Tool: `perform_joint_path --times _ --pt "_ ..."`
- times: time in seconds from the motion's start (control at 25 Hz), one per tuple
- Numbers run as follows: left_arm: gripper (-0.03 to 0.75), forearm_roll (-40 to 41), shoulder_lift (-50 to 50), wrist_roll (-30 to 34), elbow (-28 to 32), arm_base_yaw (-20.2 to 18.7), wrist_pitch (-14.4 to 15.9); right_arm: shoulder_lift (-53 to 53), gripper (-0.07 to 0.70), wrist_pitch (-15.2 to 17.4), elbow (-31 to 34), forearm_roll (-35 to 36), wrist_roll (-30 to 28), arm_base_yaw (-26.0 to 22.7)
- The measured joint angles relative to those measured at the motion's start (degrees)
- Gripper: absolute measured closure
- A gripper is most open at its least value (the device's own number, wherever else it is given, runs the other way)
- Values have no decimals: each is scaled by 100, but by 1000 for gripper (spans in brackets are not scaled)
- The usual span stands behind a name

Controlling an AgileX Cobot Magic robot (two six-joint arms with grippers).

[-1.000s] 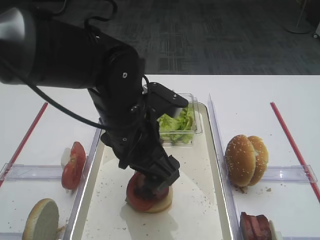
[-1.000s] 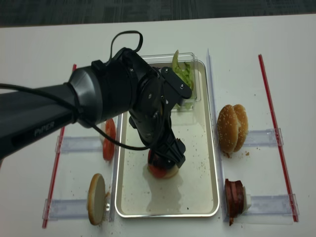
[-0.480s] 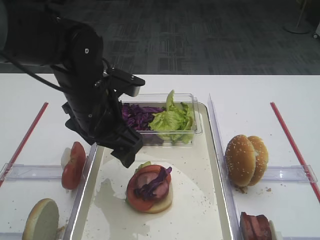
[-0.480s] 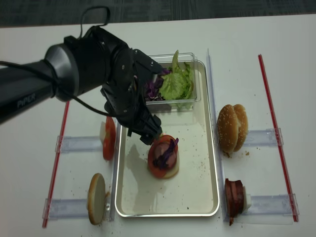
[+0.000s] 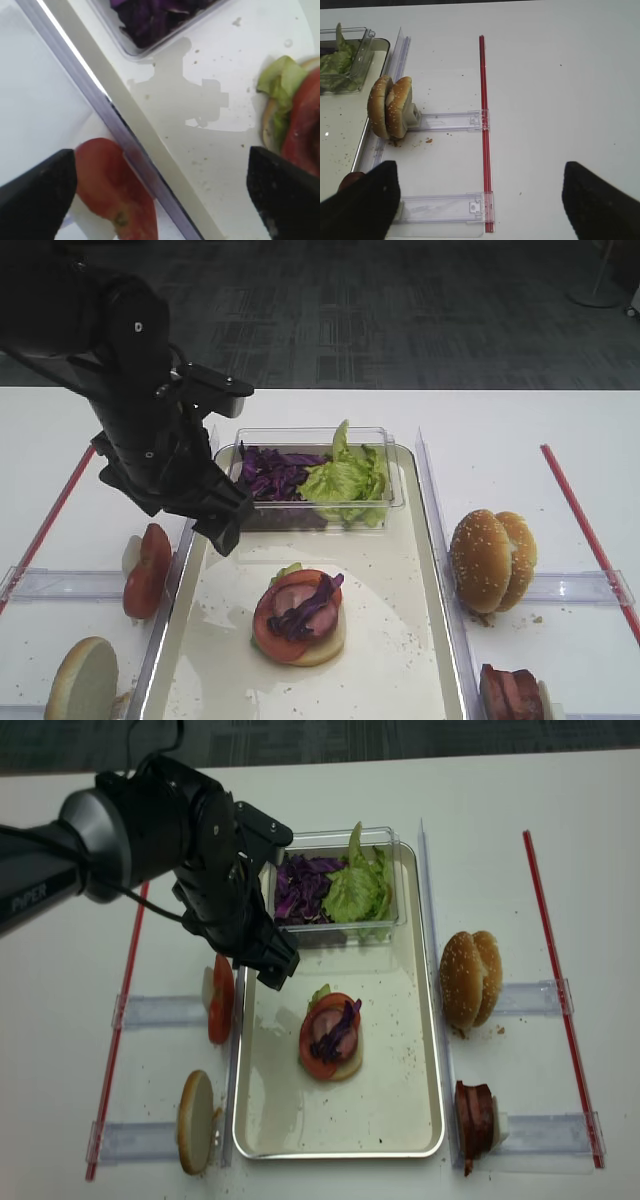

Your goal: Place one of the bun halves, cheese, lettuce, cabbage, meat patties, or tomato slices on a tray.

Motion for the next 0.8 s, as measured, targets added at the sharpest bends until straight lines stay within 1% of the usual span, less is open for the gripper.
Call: perform_joint_path --times 0.28,0.8 --pt "83 18 0 0 0 470 0 0 -37 0 0 0 0 0" --pt "83 27 0 0 0 1726 0 0 -37 0 0 0 0 0"
